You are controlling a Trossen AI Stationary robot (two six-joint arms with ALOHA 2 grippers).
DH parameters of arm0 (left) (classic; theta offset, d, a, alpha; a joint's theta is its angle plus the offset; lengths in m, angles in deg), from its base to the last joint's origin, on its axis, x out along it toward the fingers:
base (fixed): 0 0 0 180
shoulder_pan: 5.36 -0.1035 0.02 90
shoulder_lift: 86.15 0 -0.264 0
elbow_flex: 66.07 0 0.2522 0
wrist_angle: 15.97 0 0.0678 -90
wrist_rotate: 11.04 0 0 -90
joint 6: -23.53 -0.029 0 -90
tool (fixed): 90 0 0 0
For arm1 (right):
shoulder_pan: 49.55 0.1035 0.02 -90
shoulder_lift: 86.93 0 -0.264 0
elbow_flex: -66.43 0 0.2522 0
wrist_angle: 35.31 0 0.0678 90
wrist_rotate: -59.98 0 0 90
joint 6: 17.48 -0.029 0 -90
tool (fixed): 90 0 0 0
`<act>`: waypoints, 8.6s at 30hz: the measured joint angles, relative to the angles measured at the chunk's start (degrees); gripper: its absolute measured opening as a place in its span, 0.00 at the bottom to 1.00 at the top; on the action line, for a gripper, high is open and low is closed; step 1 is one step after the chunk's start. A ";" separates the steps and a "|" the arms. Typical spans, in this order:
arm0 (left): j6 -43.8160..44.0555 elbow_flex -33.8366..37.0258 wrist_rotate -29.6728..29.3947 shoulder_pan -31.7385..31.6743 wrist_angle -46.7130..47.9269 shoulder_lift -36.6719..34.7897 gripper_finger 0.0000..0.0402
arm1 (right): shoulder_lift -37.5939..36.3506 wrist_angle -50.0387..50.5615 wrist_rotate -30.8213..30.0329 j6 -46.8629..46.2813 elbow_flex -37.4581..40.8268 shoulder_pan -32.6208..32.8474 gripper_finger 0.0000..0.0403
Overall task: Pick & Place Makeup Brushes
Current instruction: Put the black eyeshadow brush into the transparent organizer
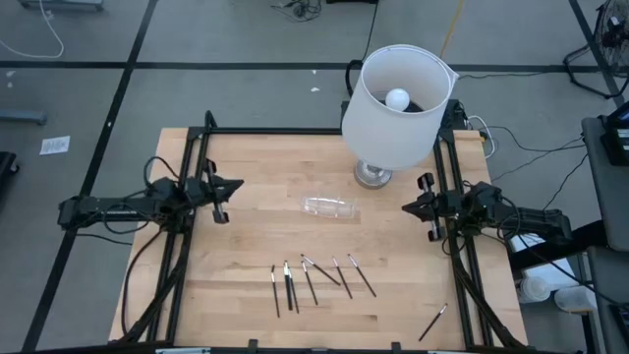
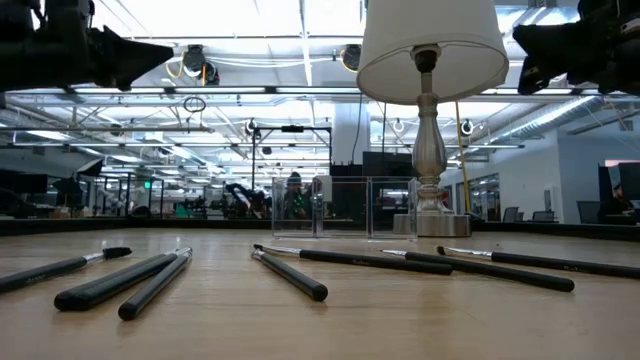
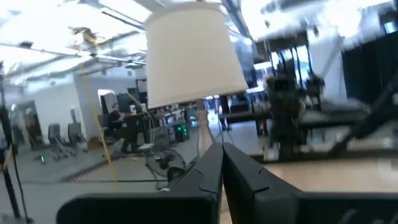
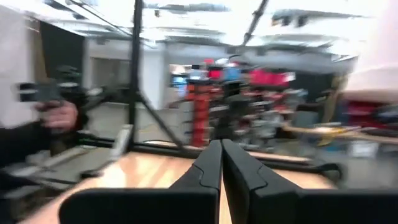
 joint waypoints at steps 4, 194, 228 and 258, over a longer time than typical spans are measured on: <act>-4.38 0.00 -1.56 0.02 1.34 0.00 0.04 | 0.03 -2.70 -9.96 2.19 0.00 -0.02 0.00; -3.05 0.00 -6.56 0.01 -6.26 -0.01 0.04 | 106.07 60.68 -26.53 -66.54 -69.66 33.42 0.01; -3.73 0.01 -6.56 0.01 -6.28 -0.01 0.04 | 90.50 -13.11 -53.17 -7.89 -50.19 38.20 0.00; 0.24 0.02 -10.01 0.02 -6.33 -0.02 0.04 | 90.51 -51.68 -40.13 1.93 -30.67 28.71 0.00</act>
